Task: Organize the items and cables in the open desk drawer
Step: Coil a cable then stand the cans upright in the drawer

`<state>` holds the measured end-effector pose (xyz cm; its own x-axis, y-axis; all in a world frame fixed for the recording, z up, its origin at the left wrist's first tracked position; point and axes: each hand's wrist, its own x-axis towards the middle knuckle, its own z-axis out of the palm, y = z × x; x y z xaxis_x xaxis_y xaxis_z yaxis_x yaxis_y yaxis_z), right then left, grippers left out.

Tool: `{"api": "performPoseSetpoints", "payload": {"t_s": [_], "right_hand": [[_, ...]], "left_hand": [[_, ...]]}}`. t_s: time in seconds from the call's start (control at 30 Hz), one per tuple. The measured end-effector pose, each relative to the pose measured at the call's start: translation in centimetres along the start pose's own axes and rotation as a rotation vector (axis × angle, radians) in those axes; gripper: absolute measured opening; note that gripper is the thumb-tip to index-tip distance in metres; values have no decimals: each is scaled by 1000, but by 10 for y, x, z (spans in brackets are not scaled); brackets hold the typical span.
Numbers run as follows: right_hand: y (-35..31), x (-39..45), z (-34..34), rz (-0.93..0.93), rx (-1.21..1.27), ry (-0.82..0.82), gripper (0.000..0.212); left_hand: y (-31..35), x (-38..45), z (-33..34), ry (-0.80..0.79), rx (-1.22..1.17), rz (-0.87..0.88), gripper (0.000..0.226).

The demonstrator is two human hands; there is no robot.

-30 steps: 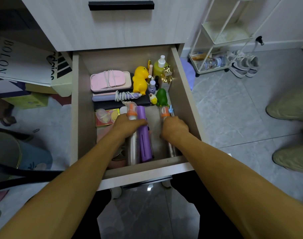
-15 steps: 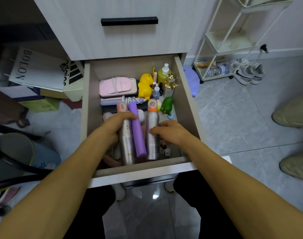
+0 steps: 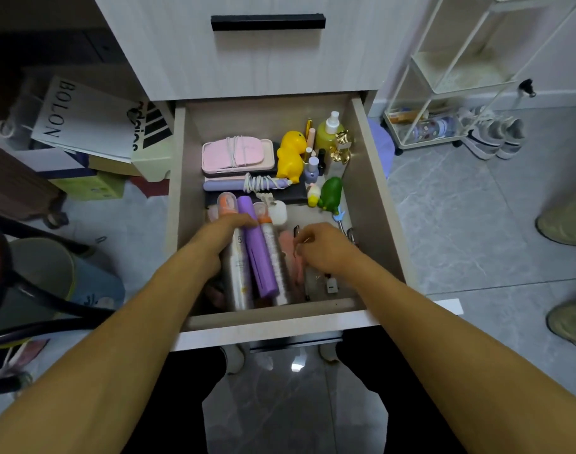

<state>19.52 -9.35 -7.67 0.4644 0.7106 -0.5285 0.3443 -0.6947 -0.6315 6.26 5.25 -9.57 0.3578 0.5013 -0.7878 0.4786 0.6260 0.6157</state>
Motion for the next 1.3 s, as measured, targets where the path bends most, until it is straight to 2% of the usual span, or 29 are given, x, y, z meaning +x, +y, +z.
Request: {"api": "performPoseSetpoints", "payload": {"t_s": [0.1, 0.23, 0.4, 0.53, 0.67, 0.8, 0.9, 1.0, 1.07, 1.2, 1.3], "right_hand": [[20, 9, -18, 90, -215, 79, 24], [35, 11, -20, 183, -497, -61, 29], [34, 12, -4, 231, -622, -242, 41], [30, 14, 0, 230, -646, -283, 53], [29, 19, 8, 218, -717, -296, 41], [37, 31, 5, 258, -556, -206, 26], [34, 44, -5, 272, -215, 18, 8], [26, 55, -8, 227, 66, 242, 10], [24, 58, -2, 223, 86, 229, 15], [24, 51, 8, 272, -22, 69, 17], [22, 52, 9, 293, -35, 45, 21]], "left_hand": [[-2, 4, 3, -43, -13, -14, 44], [-6, 7, 4, -63, -6, -11, 38], [-11, 13, 3, -77, 39, -18, 50], [-10, 14, 7, -77, 62, 18, 46], [-10, 15, 7, -68, 61, 27, 42], [-9, 15, 6, -69, 62, 33, 42], [-8, 13, 7, -77, 66, 34, 40], [-6, 10, 8, -75, 60, 36, 38], [-7, 11, 7, -69, 59, 34, 38], [-8, 10, 7, -71, 62, 29, 42], [-8, 8, 8, -70, 57, 22, 40]]}}
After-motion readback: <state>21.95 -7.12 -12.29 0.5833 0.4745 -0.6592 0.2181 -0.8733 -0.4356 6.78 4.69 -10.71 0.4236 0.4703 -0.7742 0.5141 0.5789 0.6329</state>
